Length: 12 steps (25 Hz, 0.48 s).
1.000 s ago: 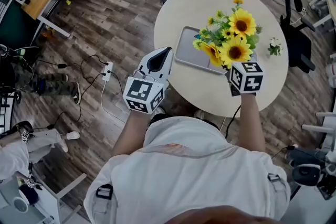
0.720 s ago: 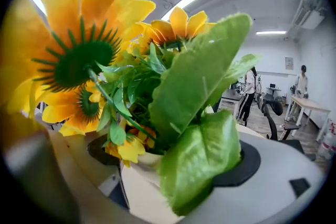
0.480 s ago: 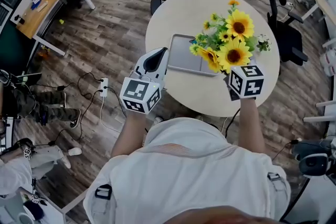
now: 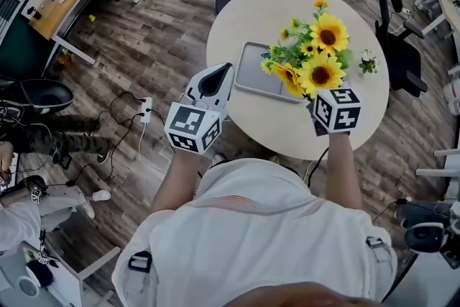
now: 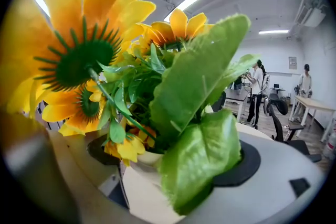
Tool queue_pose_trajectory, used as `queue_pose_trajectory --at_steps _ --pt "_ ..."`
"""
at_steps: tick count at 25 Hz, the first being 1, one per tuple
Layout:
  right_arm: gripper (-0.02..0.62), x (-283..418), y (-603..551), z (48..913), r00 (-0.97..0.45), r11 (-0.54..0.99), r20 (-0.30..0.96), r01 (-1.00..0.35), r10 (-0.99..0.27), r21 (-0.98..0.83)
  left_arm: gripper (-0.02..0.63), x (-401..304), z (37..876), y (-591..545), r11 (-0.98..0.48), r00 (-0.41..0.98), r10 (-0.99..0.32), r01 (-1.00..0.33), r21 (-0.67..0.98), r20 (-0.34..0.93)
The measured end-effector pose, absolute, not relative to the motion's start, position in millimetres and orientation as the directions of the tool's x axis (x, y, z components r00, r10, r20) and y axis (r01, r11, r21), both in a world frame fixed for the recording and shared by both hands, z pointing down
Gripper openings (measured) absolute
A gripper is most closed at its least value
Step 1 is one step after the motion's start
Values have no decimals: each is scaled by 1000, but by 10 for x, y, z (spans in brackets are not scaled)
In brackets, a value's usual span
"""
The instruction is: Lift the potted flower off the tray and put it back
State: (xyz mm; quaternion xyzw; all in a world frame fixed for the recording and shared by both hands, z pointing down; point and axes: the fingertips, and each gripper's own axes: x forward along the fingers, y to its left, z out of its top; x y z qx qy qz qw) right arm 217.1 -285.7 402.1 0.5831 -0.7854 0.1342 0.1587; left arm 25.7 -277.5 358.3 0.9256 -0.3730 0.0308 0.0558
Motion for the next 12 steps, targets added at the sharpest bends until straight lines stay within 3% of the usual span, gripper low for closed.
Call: queue_pose_trajectory --at_steps 12 --pt "505 1821 -3463 4828 -393 417 451 -908 -801 -51 5 -76 3808 -2693 -596 596 -779 -800 66 193"
